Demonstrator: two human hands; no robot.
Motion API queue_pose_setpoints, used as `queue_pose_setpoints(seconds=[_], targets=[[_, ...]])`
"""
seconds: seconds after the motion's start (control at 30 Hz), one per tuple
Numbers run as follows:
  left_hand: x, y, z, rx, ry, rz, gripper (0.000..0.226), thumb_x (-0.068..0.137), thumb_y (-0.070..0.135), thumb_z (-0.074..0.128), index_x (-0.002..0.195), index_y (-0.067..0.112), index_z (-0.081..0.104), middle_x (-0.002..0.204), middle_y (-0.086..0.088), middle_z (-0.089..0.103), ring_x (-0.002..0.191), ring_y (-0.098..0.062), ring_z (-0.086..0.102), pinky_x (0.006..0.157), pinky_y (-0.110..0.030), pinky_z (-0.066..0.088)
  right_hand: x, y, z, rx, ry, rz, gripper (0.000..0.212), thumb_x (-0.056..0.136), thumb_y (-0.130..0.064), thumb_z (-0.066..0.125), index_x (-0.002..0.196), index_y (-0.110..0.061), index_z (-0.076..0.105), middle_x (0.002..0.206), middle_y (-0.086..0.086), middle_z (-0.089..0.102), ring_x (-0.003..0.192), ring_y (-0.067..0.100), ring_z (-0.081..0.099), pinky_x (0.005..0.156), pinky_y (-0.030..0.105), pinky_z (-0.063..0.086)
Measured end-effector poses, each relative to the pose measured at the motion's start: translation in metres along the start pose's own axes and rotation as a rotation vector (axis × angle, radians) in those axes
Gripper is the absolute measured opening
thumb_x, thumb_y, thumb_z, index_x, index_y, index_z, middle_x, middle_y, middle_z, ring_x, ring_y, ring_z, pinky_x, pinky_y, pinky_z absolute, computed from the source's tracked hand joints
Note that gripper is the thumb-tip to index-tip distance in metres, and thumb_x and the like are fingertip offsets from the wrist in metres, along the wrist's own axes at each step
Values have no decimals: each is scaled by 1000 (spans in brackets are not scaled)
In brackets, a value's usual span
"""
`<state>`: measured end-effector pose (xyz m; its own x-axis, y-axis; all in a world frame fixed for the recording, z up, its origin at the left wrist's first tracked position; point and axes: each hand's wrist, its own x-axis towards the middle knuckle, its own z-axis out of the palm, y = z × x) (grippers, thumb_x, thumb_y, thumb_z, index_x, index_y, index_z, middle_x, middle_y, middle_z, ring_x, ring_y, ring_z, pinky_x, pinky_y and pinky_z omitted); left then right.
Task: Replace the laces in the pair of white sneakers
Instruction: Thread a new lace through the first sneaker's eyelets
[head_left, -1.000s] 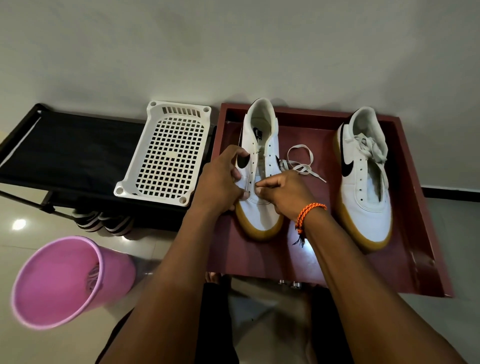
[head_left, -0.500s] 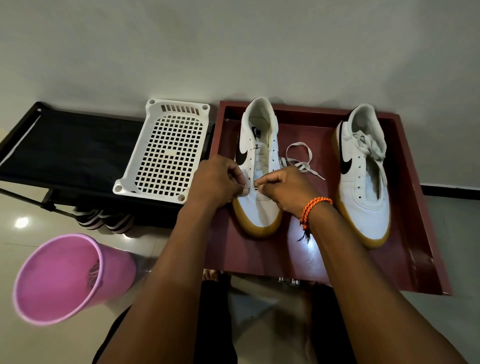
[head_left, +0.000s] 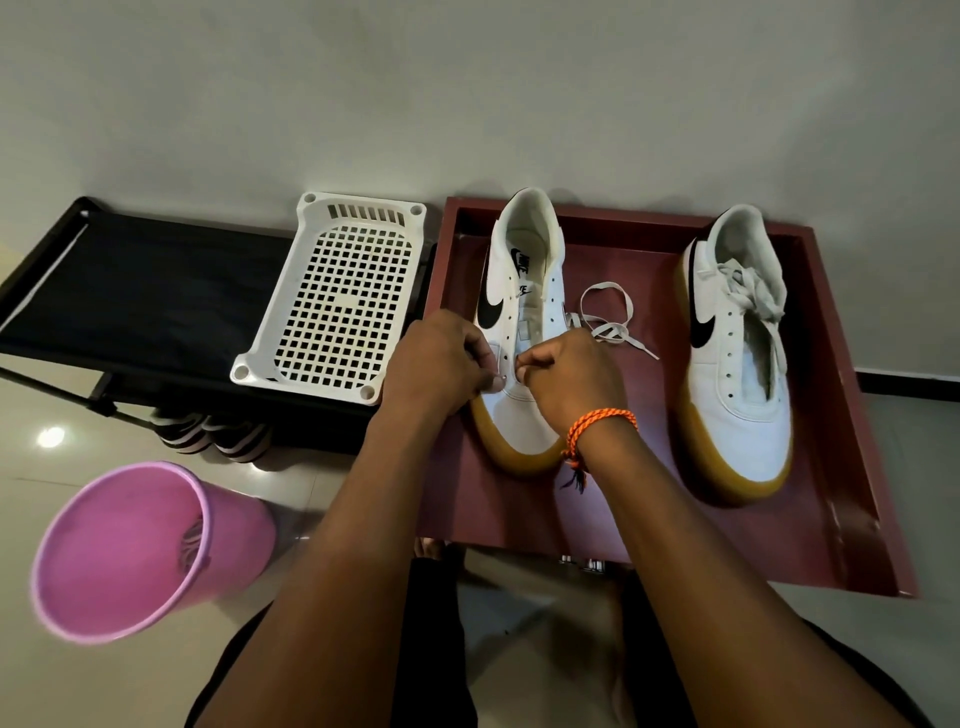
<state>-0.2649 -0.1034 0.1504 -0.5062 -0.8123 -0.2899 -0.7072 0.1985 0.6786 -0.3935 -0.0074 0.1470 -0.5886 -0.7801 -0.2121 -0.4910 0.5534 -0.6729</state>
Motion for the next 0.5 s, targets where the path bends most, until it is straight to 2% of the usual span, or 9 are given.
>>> queue_pose_setpoints(seconds=[0.07, 0.13, 0.2, 0.27, 0.3, 0.33, 0.4, 0.47, 0.5], targets=[[-2, 0, 0, 16, 0, 6, 25, 73, 18, 97, 66, 23, 74, 58, 10, 69, 59, -9, 67, 76, -44, 65, 0, 3, -1, 49, -18, 10, 18, 91, -12, 72, 96, -22, 85, 102, -5, 81, 97, 18, 73, 86, 35, 60], [-3, 2, -3, 22, -13, 10, 24, 74, 17, 96, 68, 23, 74, 59, 10, 70, 60, -8, 68, 77, -45, 65, 0, 5, -5, 122, -54, -4, 16, 92, -11, 73, 97, -21, 85, 93, -13, 79, 91, 11, 73, 83, 30, 58], [-4, 6, -6, 39, -26, 9, 23, 76, 16, 95, 69, 22, 74, 61, 9, 70, 62, -8, 68, 79, -43, 65, 3, 8, -10, 207, -135, 5, 15, 94, -9, 71, 99, -17, 84, 66, -20, 71, 67, 0, 68, 66, 21, 53], [-6, 10, -9, 85, -23, 22, 22, 74, 19, 96, 69, 23, 75, 64, 9, 70, 68, -9, 69, 78, -40, 64, 2, 9, -16, 298, -264, 60, 15, 96, -7, 70, 105, -14, 79, 45, -14, 57, 38, 3, 49, 44, 20, 42], [-7, 13, -10, 108, -17, 35, 23, 72, 23, 98, 69, 23, 75, 66, 9, 70, 71, -10, 69, 77, -38, 63, 0, 8, -18, 333, -290, 59, 15, 95, -7, 72, 105, -15, 78, 43, -13, 54, 37, 5, 44, 43, 20, 39], [-9, 14, -11, 122, -13, 47, 25, 70, 27, 99, 68, 23, 75, 66, 10, 70, 72, -10, 70, 75, -37, 62, 0, 8, -20, 322, -272, 14, 17, 91, -9, 76, 103, -20, 79, 46, -14, 54, 41, 4, 44, 47, 21, 40], [-11, 16, -11, 149, -2, 63, 27, 68, 30, 100, 67, 24, 73, 66, 9, 71, 71, -11, 70, 73, -37, 61, -2, 8, -25, 85, -128, -130, 20, 84, -22, 82, 103, -29, 79, 57, -19, 55, 58, 0, 48, 56, 23, 38], [-13, 18, -10, 181, 15, 75, 27, 69, 31, 99, 67, 24, 73, 66, 9, 71, 70, -12, 71, 72, -36, 61, -9, 4, -32, -197, 5, -181, 18, 84, -37, 82, 102, -36, 78, 73, -16, 56, 73, 6, 54, 56, 23, 34], [-13, 19, -9, 188, 21, 83, 27, 70, 31, 99, 67, 24, 73, 67, 9, 71, 69, -12, 71, 71, -35, 61, -10, 4, -33, -244, 23, -184, 17, 85, -40, 80, 102, -36, 78, 78, -14, 57, 77, 9, 56, 56, 22, 34]])
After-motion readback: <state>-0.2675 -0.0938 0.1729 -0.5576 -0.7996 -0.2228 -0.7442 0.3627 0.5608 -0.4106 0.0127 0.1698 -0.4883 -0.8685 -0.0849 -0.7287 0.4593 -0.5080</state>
